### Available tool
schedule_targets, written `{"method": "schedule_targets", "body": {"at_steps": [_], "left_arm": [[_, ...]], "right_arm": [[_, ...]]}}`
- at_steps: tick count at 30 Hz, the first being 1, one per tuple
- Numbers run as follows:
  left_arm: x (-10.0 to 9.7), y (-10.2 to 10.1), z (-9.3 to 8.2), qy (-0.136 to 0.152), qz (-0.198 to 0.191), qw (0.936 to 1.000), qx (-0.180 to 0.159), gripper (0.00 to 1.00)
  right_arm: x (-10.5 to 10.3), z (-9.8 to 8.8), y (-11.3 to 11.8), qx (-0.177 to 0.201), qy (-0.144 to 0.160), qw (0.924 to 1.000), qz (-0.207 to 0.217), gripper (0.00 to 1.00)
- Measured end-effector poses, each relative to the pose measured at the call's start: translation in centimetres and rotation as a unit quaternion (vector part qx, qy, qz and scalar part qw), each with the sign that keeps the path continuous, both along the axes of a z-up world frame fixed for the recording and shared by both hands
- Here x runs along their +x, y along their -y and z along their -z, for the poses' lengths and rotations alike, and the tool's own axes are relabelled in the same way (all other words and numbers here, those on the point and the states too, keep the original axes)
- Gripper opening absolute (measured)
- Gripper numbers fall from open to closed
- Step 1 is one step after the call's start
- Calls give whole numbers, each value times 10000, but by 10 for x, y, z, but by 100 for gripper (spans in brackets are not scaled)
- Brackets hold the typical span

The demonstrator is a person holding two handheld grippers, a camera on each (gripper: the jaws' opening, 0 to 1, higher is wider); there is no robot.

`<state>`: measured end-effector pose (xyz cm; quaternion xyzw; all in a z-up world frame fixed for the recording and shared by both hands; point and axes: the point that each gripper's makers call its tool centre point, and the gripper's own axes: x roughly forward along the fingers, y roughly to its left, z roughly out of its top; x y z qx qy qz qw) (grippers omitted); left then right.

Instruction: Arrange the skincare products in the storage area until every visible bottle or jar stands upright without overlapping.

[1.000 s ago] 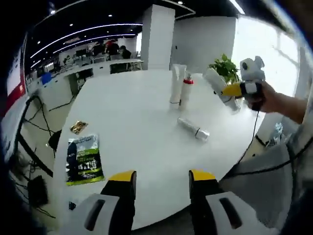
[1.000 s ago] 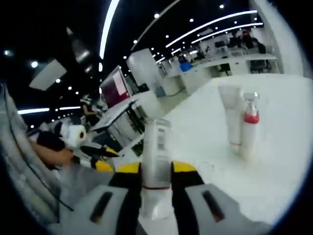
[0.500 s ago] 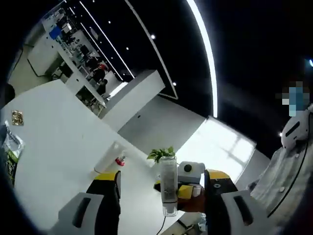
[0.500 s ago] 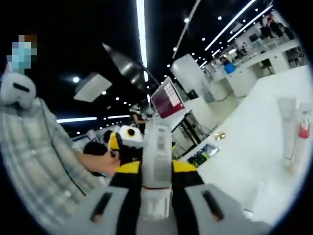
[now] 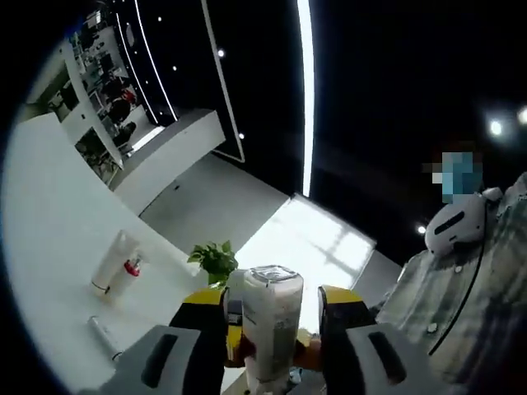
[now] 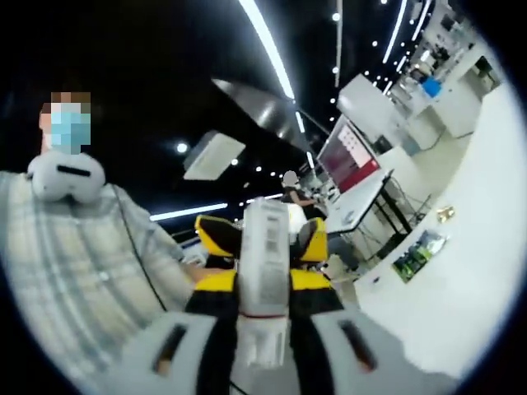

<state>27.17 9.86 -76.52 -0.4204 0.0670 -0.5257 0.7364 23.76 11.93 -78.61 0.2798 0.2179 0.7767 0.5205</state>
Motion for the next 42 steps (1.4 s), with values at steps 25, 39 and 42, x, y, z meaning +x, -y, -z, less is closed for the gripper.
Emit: {"method": "schedule_targets", "body": {"at_steps": [25,39,42], "left_arm": [[49,-32,44,-660,-2246,9587,1614,26],[20,-9,16,5,-825,9881,1298,27],[14,-3,11,-13,-545,9923,1110,24]], "right_arm": [[44,62,-30,-2154,1549,9481,1750,22],[14,29,-10,-1199,393,9907,503,17],[11,26,-9,-1082,461,9926,302,17]]}}
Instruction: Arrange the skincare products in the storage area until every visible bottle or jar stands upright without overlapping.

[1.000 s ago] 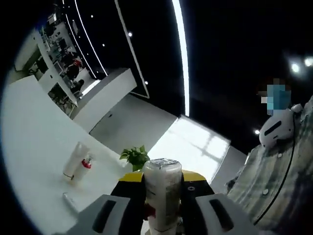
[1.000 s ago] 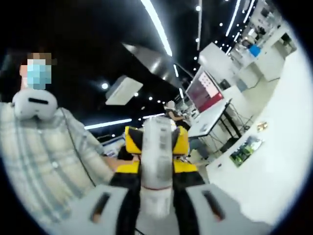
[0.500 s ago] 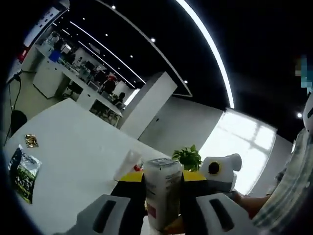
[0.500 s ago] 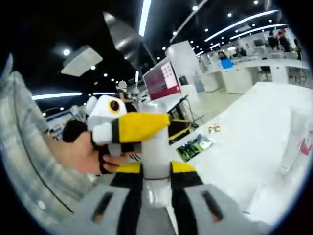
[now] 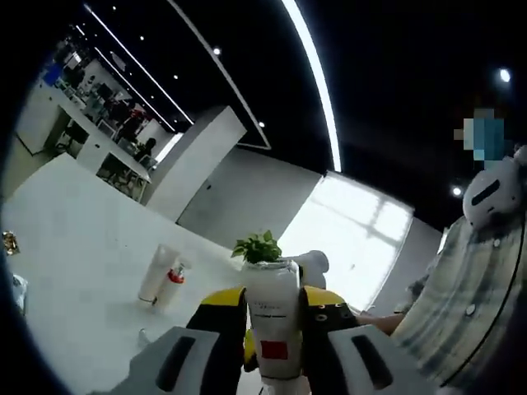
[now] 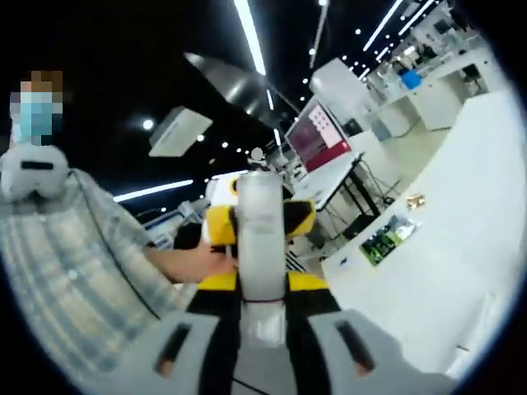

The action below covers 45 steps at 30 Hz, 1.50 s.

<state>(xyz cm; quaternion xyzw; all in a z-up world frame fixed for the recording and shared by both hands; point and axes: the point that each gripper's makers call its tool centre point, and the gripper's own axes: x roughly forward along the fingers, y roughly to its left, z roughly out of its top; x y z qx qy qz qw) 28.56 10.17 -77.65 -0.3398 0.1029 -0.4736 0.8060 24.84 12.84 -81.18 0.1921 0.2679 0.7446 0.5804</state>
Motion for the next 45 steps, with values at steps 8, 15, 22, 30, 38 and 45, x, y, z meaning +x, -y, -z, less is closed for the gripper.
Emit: {"method": "schedule_targets", "body": {"at_steps": [8,15,22,30,38,45], "left_arm": [[12,-7,5,-142,-390,9991,108,22],[27,-18,13,-89,-1216,9890,836,21],[34,-27,17,-280,-1849,9768,1039,21],[29,-19,14,-206,-1817,9775,1052,21],[14,3,1,94,-998,9929,646,23],[-1,22,-24,231,-68,9997,11,25]], "right_arm": [[15,1,-2,19,163,9994,302,19],[34,12,-8,-673,1201,9840,1129,27],[38,15,-10,-1105,1821,9624,1687,27],[33,13,-5,-1036,2235,9510,1871,21],[25,3,11,-673,1697,9723,1461,19],[6,-29,29,327,235,9973,615,19]]}}
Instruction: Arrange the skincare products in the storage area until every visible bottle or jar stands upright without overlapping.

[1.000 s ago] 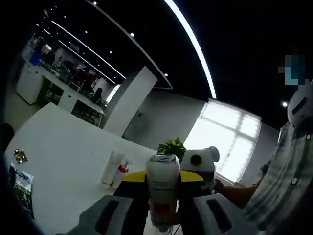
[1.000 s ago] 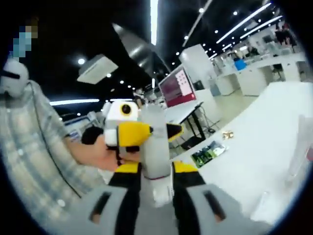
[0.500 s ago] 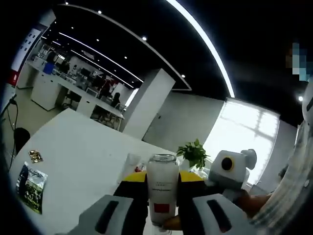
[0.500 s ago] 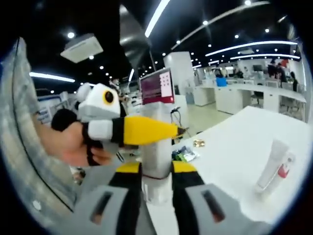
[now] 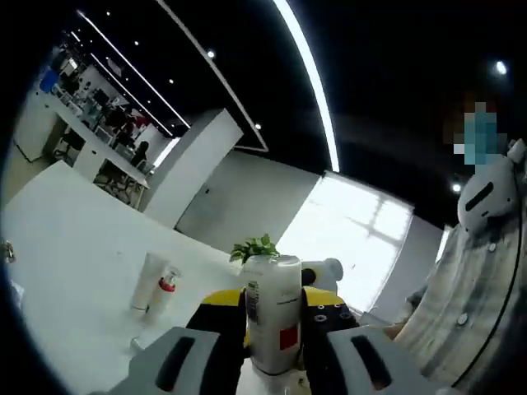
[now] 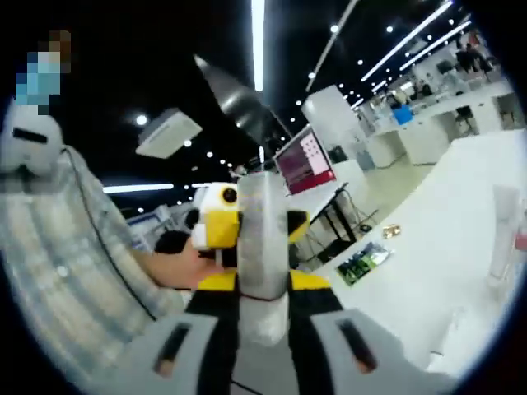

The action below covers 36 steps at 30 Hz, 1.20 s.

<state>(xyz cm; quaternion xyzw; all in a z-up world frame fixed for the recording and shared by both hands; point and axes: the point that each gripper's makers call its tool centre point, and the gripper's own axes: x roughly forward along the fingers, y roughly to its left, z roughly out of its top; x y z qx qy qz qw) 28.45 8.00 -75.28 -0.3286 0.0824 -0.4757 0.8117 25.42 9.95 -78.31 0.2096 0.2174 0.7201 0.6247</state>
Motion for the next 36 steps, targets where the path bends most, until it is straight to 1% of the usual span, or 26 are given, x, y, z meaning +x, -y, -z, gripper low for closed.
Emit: {"method": "schedule_targets", "body": {"at_steps": [1,3,4,5,6,8,11,12,14,16,17,19,20,22,24,25,26,27,28,29,30,31,33,34,35,36], "left_arm": [[-2,4,-2,43,113,9999,36,25],[-2,6,-4,79,148,9999,38,25],[-3,6,-5,31,221,9997,-54,25],[-3,5,-8,-117,271,9992,-266,25],[-4,6,-8,-275,349,9984,-356,25],[-2,5,-7,-196,301,9990,-271,24],[1,1,-6,-166,165,9995,-211,23],[2,0,-7,-161,107,9996,-225,23],[12,-9,-4,-135,-280,9994,-119,22],[15,-12,-1,-152,-385,9991,-20,22],[20,-16,1,-216,-575,9981,-25,22],[22,-20,0,-261,-661,9974,-134,22],[24,-23,-2,-281,-730,9966,-254,22],[27,-27,-4,-321,-841,9950,-440,22],[32,-33,-6,-393,-998,9921,-652,22],[34,-36,-7,-442,-1073,9900,-803,22],[35,-39,-7,-476,-1136,9883,-897,22],[34,-38,-10,-549,-1035,9871,-1093,22],[37,-43,-6,-531,-1220,9855,-1055,22],[35,-43,-6,-638,-1141,9842,-1197,22],[35,-44,-5,-694,-1139,9830,-1259,22],[36,-45,-3,-671,-1181,9830,-1233,22],[35,-44,-1,-725,-1127,9824,-1302,22],[34,-44,-2,-747,-1105,9813,-1387,22],[32,-43,-6,-750,-1013,9801,-1536,22],[32,-43,-6,-744,-987,9801,-1553,22]], "right_arm": [[-2,-1,2,30,1,10000,-83,19],[-1,-4,2,96,-95,9999,-103,19],[-3,-7,3,191,-198,9994,-190,19],[-1,-8,4,223,-230,9993,-170,19],[-2,-9,4,261,-320,9989,-212,19],[-3,-8,2,257,-425,9986,-205,20],[-1,-8,-1,266,-470,9985,-116,20],[1,-8,-2,293,-443,9986,-27,20],[12,-7,-4,281,-342,9984,338,20],[17,-2,-6,137,-38,9982,591,21],[16,1,-8,10,30,9981,609,25],[14,6,-13,-147,-3,9977,659,38],[13,10,-14,-215,6,9976,653,38],[8,14,-16,-308,44,9976,619,33],[7,16,-18,-327,115,9966,750,30],[7,16,-18,-326,115,9963,789,25],[15,13,-17,-187,158,9941,1059,20],[18,14,-16,-187,136,9929,1171,18],[23,12,-13,-99,-48,9911,1328,18],[22,10,-13,2,-162,9916,1284,18],[20,10,-12,16,-175,9926,1205,18],[23,10,-9,-27,-68,9912,1321,18],[24,10,-6,-75,-129,9919,1265,18],[26,8,-3,-8,-226,9918,1256,18],[26,1,1,175,-387,9920,1191,18],[27,1,4,195,-427,9919,1176,18]]}}
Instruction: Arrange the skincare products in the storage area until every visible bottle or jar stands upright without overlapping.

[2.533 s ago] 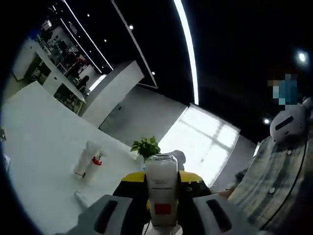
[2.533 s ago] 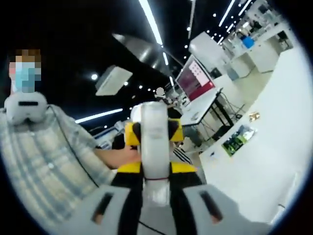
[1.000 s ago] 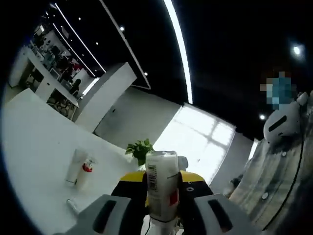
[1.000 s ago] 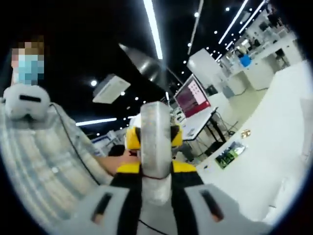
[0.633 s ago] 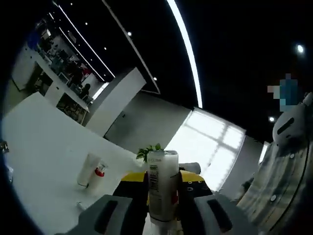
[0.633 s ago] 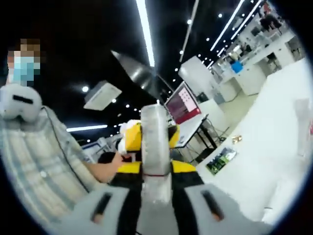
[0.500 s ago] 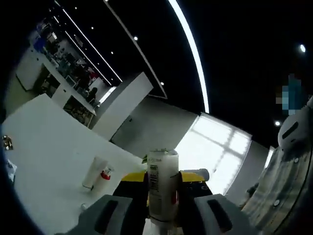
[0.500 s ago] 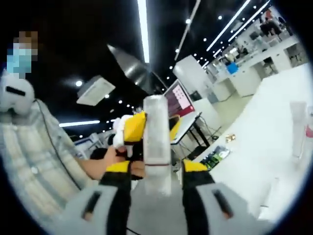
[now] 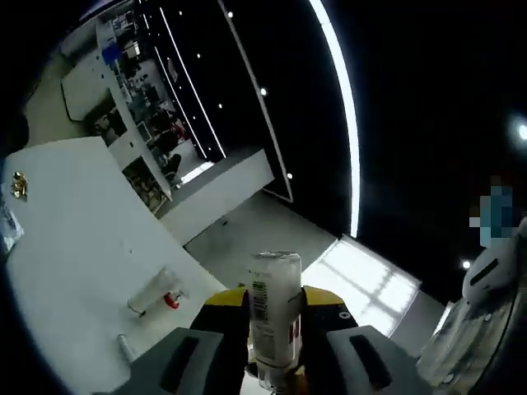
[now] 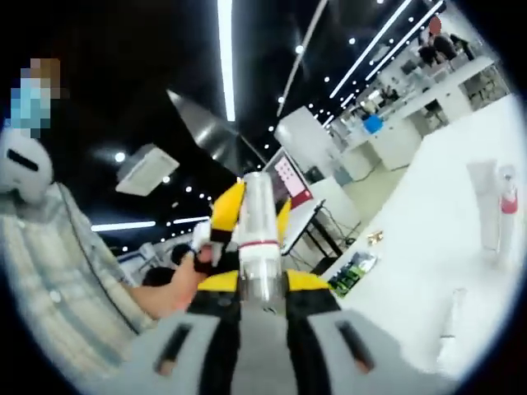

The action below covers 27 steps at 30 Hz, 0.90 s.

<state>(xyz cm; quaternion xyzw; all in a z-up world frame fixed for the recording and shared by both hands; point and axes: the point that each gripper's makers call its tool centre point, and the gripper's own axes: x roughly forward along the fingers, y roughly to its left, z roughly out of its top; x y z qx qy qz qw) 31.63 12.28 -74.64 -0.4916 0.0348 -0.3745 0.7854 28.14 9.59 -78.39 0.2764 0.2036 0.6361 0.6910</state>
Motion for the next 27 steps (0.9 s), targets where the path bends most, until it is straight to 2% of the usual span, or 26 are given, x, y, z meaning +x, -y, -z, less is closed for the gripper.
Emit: {"method": "schedule_targets", "body": {"at_steps": [2,11,13,14,17,20,23,25,26,27], "left_arm": [[-2,3,2,26,71,9999,126,22],[-12,14,1,93,527,9986,17,20],[-19,18,1,157,811,9966,18,20],[-22,20,2,153,931,9955,56,20],[-36,27,9,76,1539,9874,349,21],[-46,32,15,249,1805,9789,924,22],[-56,39,21,288,2178,9646,1457,22],[-63,42,24,269,2428,9564,1602,23],[-67,44,25,250,2553,9521,1667,24],[-73,46,29,252,2724,9442,1833,25]], "right_arm": [[2,-1,7,24,11,10000,-34,17],[6,-11,24,336,-186,9990,-245,17],[-1,-14,29,358,-329,9972,-562,17],[-1,-13,30,280,-302,9970,-653,17],[-9,-10,36,-50,-267,9937,-1087,16],[-16,-8,42,-343,-31,9888,-1450,16],[-19,-7,48,-502,13,9839,-1718,16],[-21,-7,50,-567,142,9811,-1843,16],[-26,-5,52,-672,176,9767,-2031,16],[-29,-3,52,-739,261,9745,-2105,16]]}}
